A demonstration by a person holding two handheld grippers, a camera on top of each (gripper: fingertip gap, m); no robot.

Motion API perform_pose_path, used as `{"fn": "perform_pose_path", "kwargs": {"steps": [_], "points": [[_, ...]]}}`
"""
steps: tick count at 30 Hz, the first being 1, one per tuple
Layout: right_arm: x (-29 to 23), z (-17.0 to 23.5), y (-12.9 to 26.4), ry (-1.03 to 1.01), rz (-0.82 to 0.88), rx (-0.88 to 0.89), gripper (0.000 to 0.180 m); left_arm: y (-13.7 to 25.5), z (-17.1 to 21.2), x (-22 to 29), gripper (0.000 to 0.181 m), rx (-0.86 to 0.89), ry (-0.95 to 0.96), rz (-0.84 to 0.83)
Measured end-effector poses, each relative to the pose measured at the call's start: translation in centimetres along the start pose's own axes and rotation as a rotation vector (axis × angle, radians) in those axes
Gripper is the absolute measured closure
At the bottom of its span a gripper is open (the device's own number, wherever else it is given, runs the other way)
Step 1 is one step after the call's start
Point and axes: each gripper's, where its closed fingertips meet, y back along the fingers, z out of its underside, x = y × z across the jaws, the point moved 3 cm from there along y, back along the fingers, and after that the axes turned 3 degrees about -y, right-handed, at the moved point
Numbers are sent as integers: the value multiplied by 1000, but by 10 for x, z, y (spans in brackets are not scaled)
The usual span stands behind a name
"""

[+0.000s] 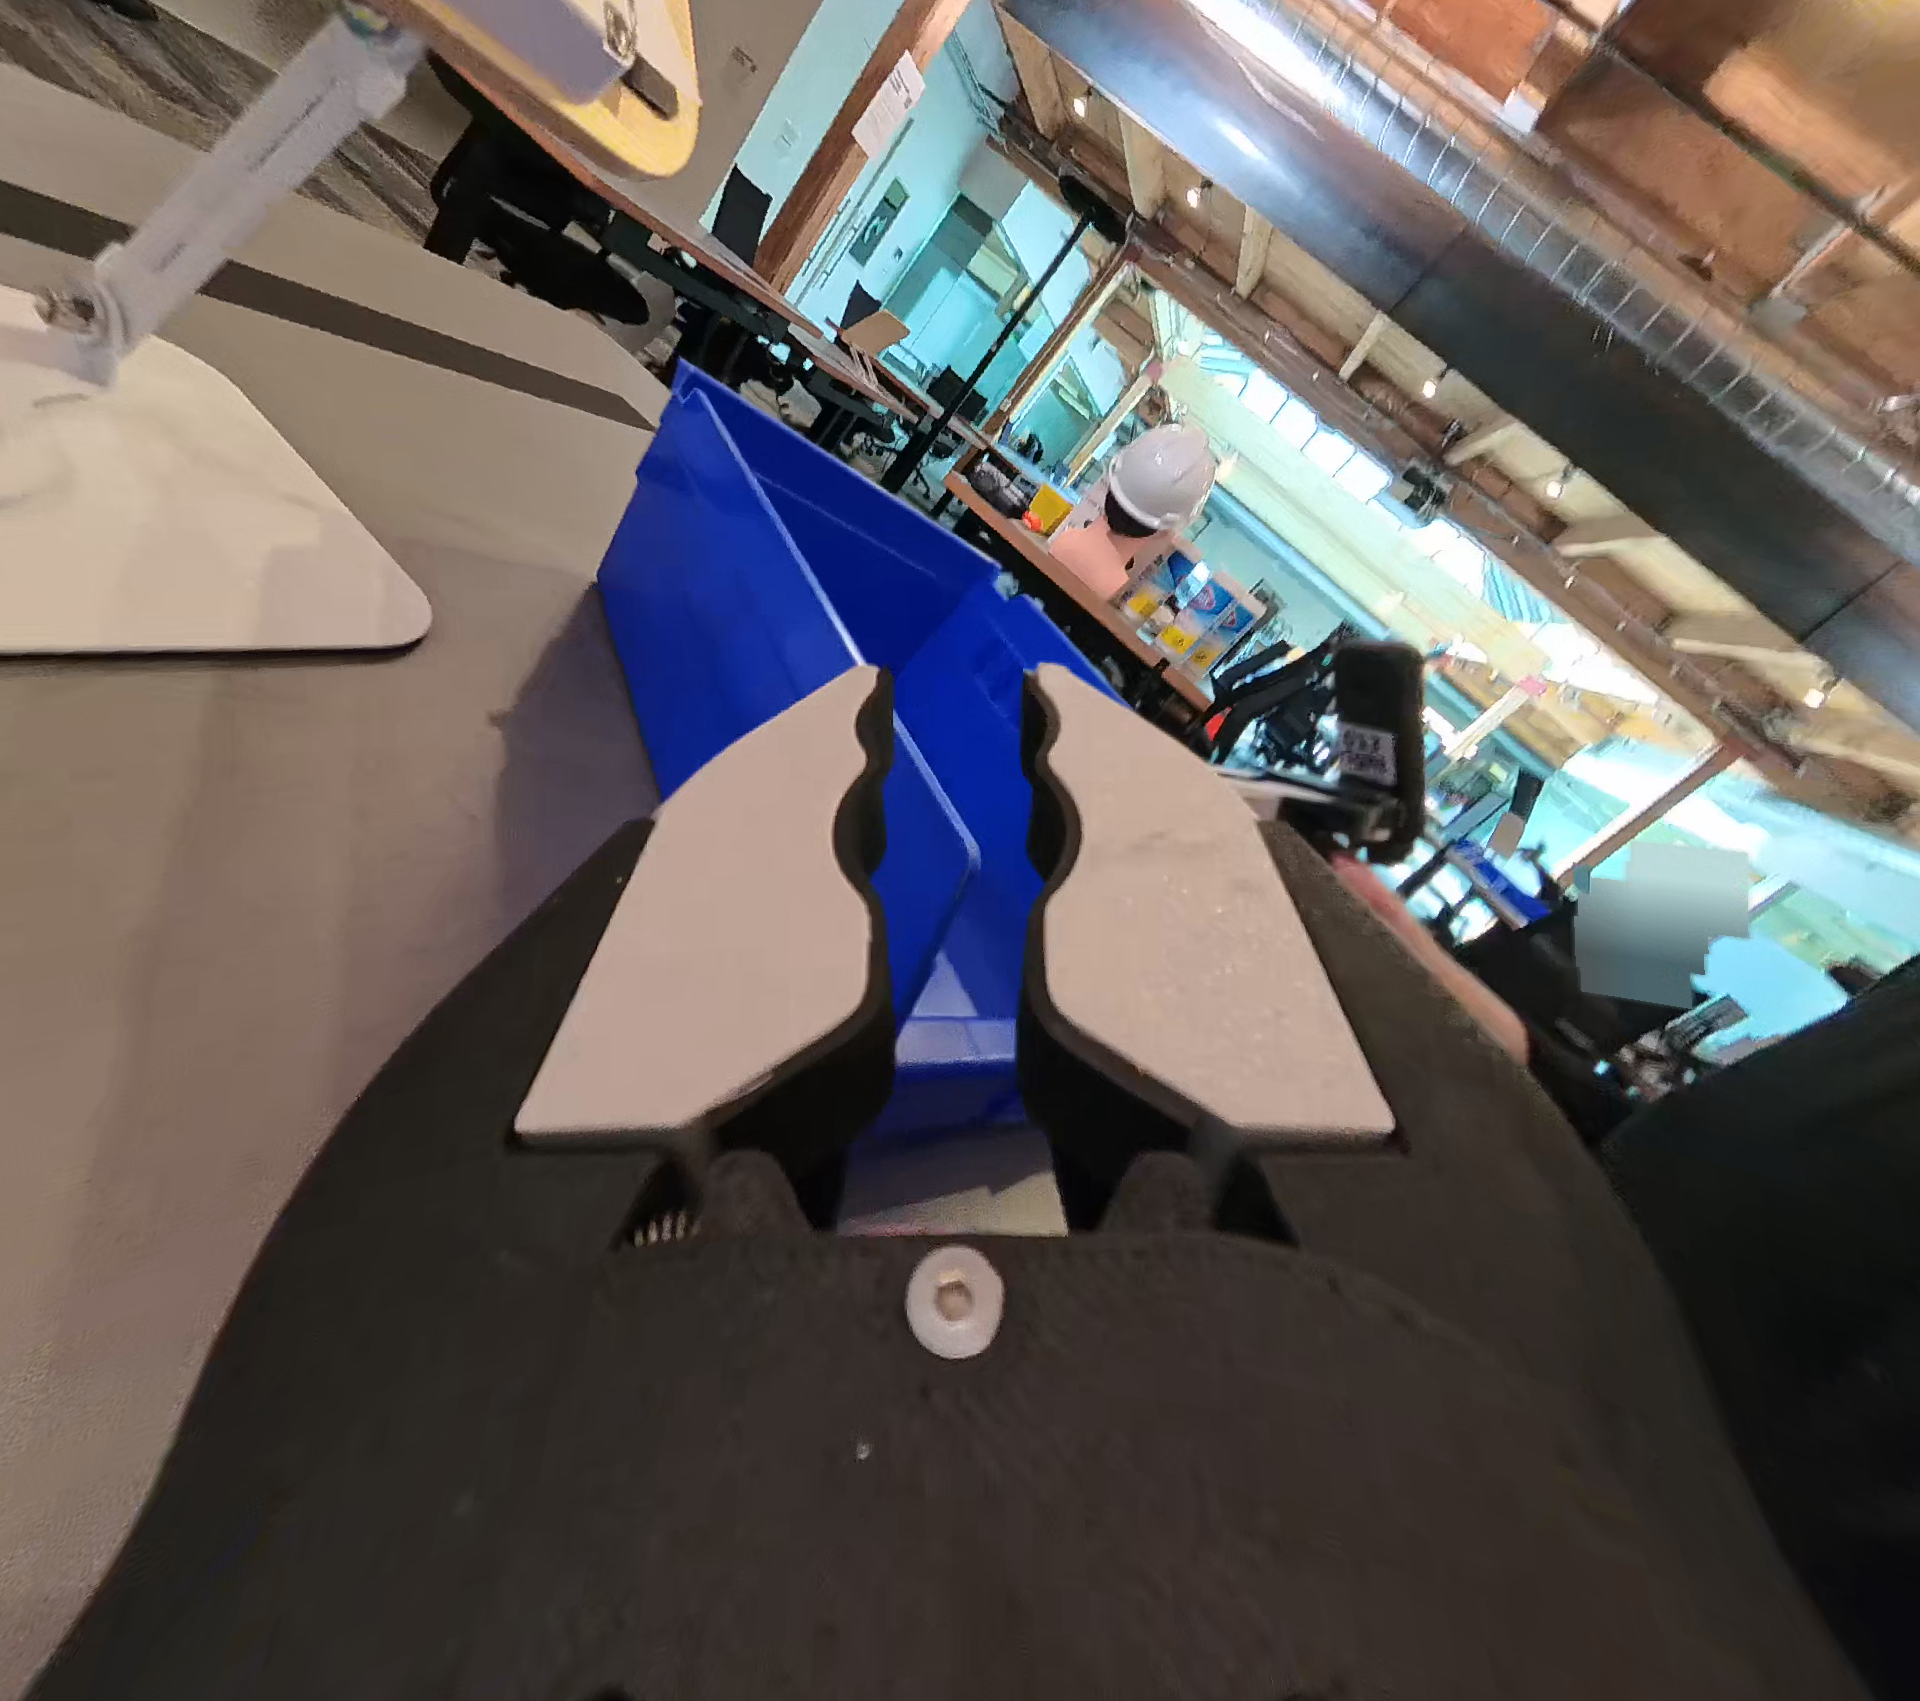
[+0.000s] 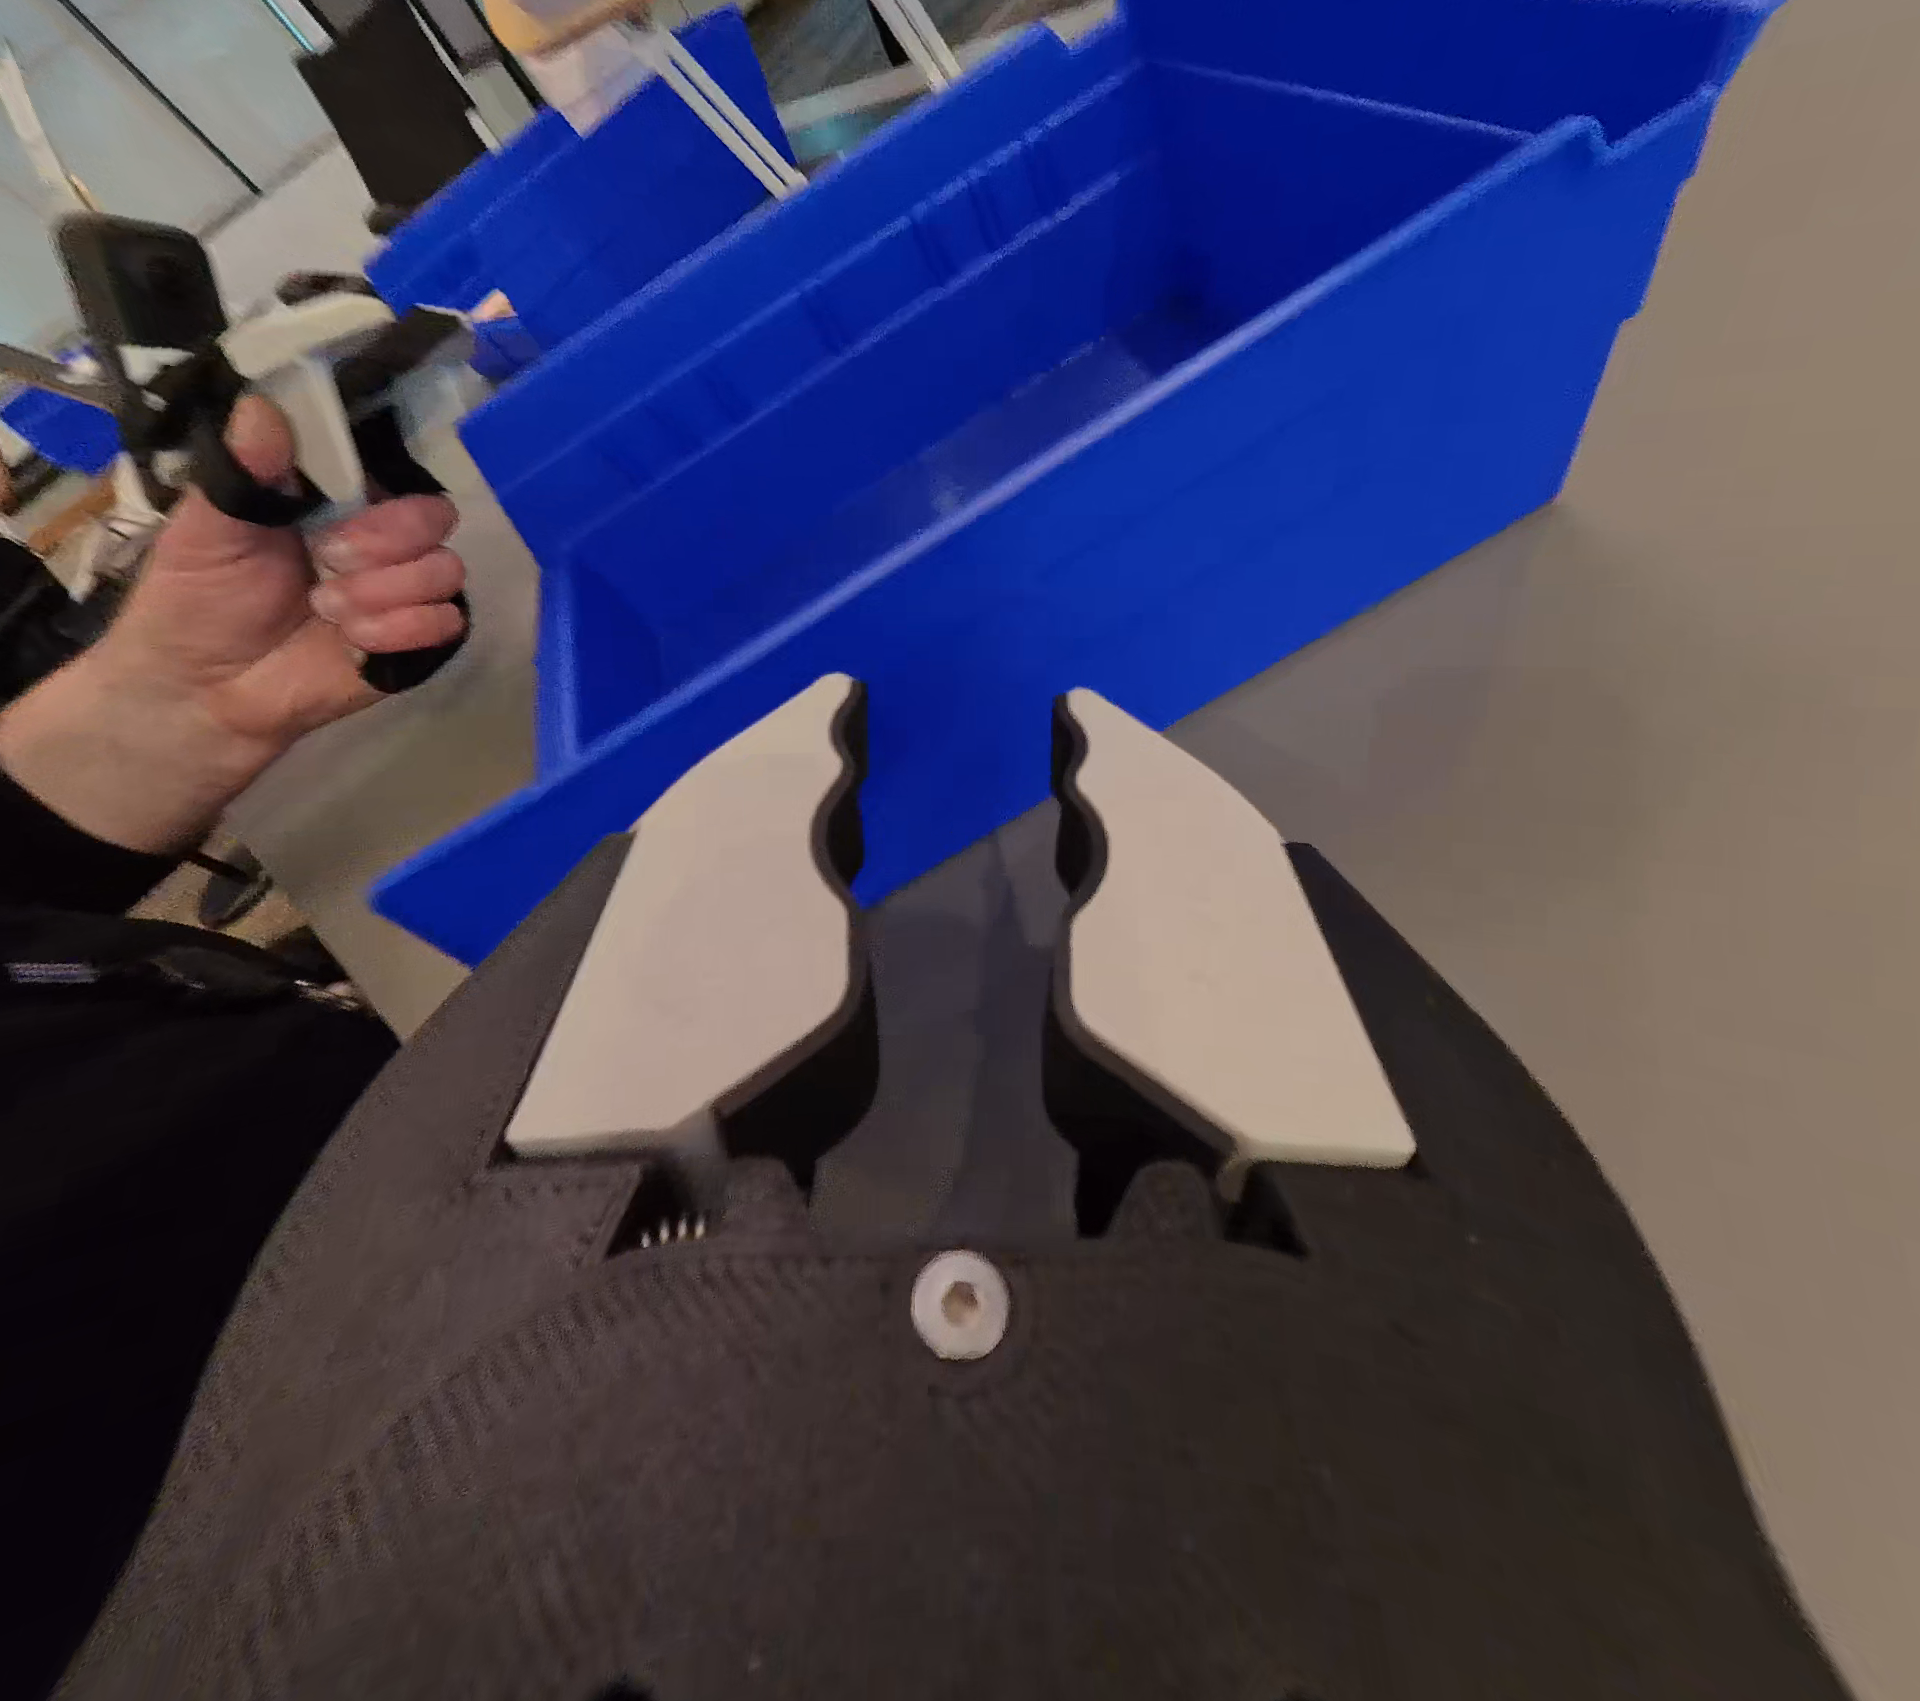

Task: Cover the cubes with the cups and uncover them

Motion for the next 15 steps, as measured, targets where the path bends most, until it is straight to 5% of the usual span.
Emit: {"fn": "perform_pose_path", "kwargs": {"steps": [1, 8, 15], "points": [[-8, -3, 2, -8, -12, 24, 137, 2, -2, -1, 158, -29, -28, 0], [-49, 0, 1, 61, 9, 46, 95, -3, 0, -17, 168, -223, -86, 67], [-48, 15, -8, 132, 73, -42, 98, -19, 23, -5, 172, -289, -45, 133]]}}
